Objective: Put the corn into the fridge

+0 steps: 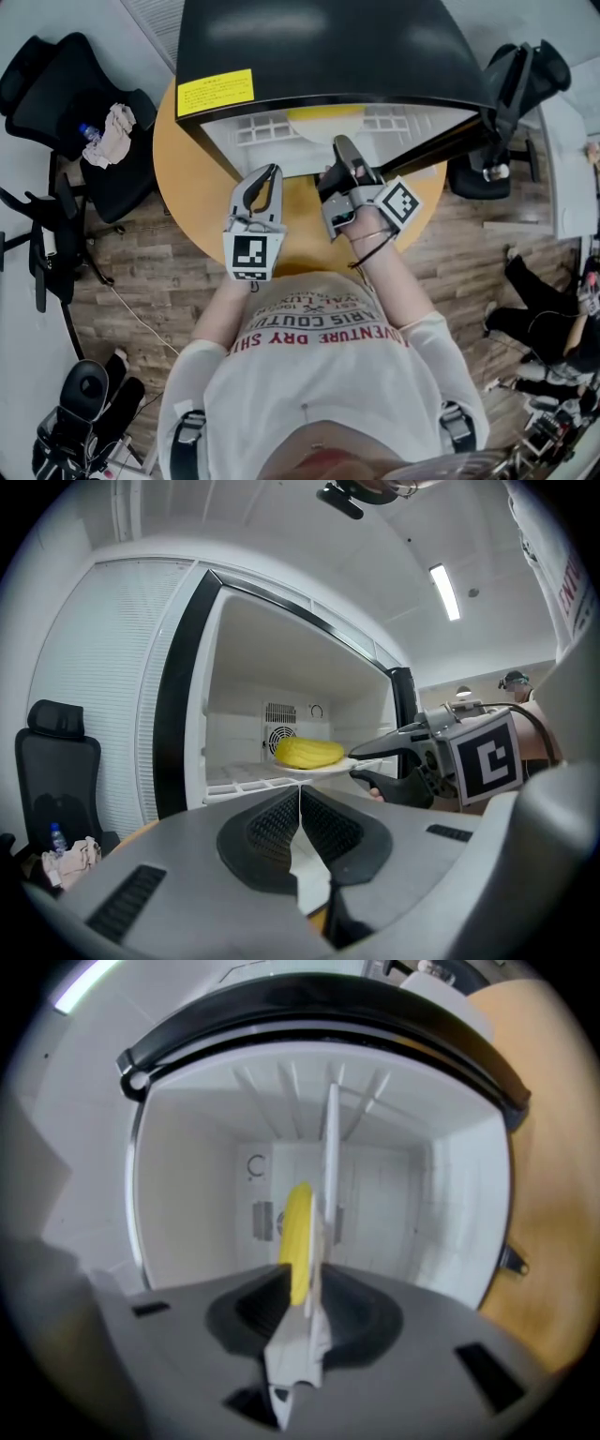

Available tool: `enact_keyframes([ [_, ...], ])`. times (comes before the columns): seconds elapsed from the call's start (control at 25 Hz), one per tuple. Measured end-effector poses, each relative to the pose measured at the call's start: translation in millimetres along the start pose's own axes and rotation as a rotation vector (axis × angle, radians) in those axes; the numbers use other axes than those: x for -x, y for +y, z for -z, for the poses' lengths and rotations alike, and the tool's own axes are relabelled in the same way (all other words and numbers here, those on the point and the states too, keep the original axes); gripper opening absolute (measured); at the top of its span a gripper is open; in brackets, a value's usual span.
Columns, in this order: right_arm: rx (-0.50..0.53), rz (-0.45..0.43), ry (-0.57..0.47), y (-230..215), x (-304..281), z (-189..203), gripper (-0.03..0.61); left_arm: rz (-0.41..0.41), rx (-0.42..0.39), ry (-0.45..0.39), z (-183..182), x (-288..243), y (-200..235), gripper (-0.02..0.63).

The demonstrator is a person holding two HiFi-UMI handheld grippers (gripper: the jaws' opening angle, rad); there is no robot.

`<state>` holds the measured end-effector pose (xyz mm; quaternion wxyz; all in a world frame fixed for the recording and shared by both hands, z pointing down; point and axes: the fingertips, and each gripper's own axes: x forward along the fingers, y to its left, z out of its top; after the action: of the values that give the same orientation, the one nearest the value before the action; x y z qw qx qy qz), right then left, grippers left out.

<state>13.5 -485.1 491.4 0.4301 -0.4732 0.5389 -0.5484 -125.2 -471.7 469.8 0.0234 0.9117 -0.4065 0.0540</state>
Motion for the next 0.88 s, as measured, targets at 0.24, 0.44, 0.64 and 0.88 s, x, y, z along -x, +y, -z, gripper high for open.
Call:
enact_keyframes([
  [0.24, 0.054, -0.009, -0.004, 1, 32, 7, 0.071, -0.017, -0.002, -0.009, -5, 12, -12, 0.034],
  [0.44, 0.057, -0.019, 0.030, -6, 59, 16, 0.035, -0.033, -0.010, -0.015, -12, 28, -29, 0.034],
  [0.64, 0.287, -0.083, 0.103, 13, 83, 24, 0.029, -0.058, 0.002, -0.023, -19, 45, -45, 0.034],
  [0.88, 0.678, -0.075, 0.189, 23, 108, 33, 0.029, -0.080, 0.011, -0.009, -18, 62, -66, 0.034],
])
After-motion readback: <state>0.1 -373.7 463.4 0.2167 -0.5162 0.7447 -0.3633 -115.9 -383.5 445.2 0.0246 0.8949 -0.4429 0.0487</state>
